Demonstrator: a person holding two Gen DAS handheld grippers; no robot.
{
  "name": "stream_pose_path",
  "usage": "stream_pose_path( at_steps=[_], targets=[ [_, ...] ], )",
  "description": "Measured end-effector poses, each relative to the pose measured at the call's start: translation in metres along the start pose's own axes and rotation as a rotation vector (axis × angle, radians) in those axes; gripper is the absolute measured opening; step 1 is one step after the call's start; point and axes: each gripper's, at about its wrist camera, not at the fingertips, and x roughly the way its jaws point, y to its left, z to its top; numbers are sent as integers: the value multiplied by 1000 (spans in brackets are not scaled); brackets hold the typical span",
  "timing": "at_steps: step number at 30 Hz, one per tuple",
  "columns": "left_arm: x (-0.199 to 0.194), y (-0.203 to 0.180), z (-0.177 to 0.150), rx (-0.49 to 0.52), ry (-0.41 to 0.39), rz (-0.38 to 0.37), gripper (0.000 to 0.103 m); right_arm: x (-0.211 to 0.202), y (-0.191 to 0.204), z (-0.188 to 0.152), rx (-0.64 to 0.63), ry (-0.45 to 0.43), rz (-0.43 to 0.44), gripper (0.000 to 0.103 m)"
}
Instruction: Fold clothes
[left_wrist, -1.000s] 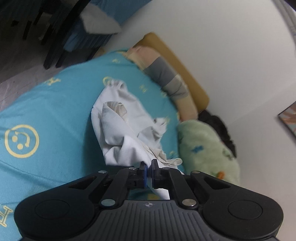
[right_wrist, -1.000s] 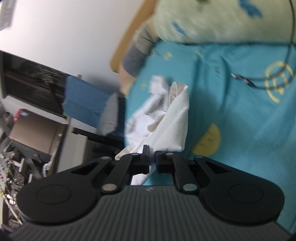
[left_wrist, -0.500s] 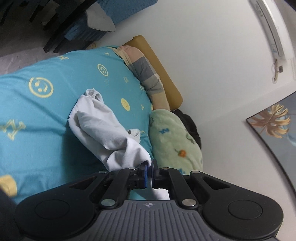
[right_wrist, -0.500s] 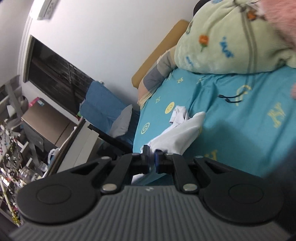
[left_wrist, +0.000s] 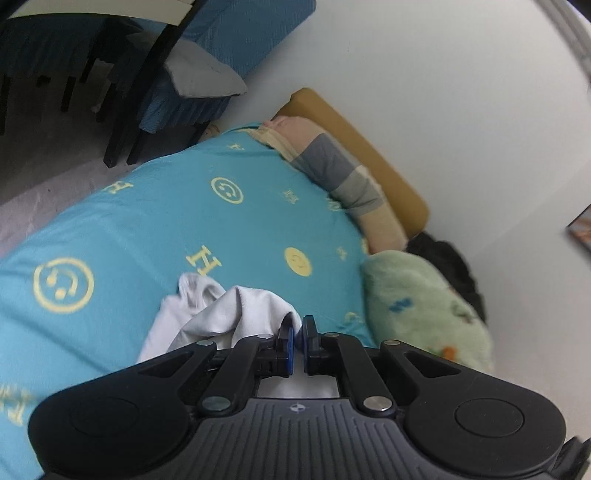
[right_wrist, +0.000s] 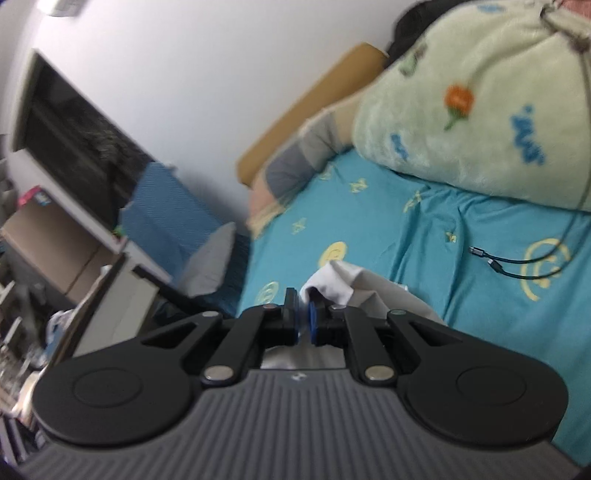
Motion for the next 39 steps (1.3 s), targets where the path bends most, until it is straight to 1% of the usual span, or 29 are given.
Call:
stream_pose_path(
  at_steps=[2,5,7,9,11,12,13,14,15,16,17,18,19,20,21,23,25,26,28,29,31,32,33,34,35,36,37,38,39],
  targets=[
    [32,3,4,29,3,42,5,34,-5,3,-24,17,-40,11],
    [70,12,-1,95,-2,91,5,70,-24,-5,-52,84,-68,11],
    [85,23,-6,86,9,89,5,86,-32,-9,-75,131,-69,11],
    [91,28,-7,120,24,89,5,97,-40,-9,-97,184,-44,11],
    [95,27,-8,179,32,79,8,104,-42,-7,-111,249,-22,12],
    [96,26,-10,202,27,77,13,105,-43,-6,-116,272,-9,13],
    [96,24,-11,214,24,73,19,103,-42,-5,-117,279,5,14],
    [98,21,-12,221,27,65,26,101,-41,-4,-117,286,19,20],
    [97,17,-13,240,30,52,42,99,-41,-4,-115,295,37,39],
    [97,13,-14,261,33,40,53,95,-40,-5,-108,305,67,64],
    [95,7,-17,296,24,33,57,91,-39,-6,-107,309,97,73],
    [92,2,-19,333,13,28,64,86,-37,-6,-116,305,122,78],
    [90,-3,-22,368,1,31,69,81,-34,-7,-134,297,139,77],
    [89,-7,-25,394,-8,42,72,76,-31,-7,-168,282,141,77],
    [88,-10,-27,419,-17,54,76,71,-28,-7,-203,263,131,77],
    [90,-11,-32,445,-30,101,77,69,-26,-5,-270,217,73,78],
    [99,-6,-32,448,-22,169,77,78,-29,-6,-331,200,2,76],
    [104,-2,-32,447,-22,207,77,84,-32,-8,-356,194,-34,77],
    [113,8,-31,445,-23,272,77,97,-40,-11,-382,188,-89,72],
    [117,13,-31,443,-23,296,77,104,-44,-13,-377,193,-95,69],
    [124,22,-31,442,-13,328,75,121,-52,-17,-374,225,-83,59],
    [127,27,-31,442,-8,342,74,130,-56,-20,-376,243,-74,48],
    [128,30,-30,434,-5,334,69,136,-60,-22,-377,257,-67,40],
    [129,32,-27,424,1,311,60,139,-63,-23,-373,260,-61,30],
    [129,34,-25,414,7,285,53,139,-65,-21,-362,256,-51,28],
    [128,35,-23,409,2,273,38,137,-66,-20,-348,249,-42,21],
    [127,34,-22,411,-8,275,24,133,-66,-17,-335,235,-33,15],
    [125,33,-21,413,-18,279,14,129,-63,-15,-331,218,-24,14],
    [122,33,-19,406,-23,267,10,124,-60,-13,-333,198,-14,12]
  ],
)
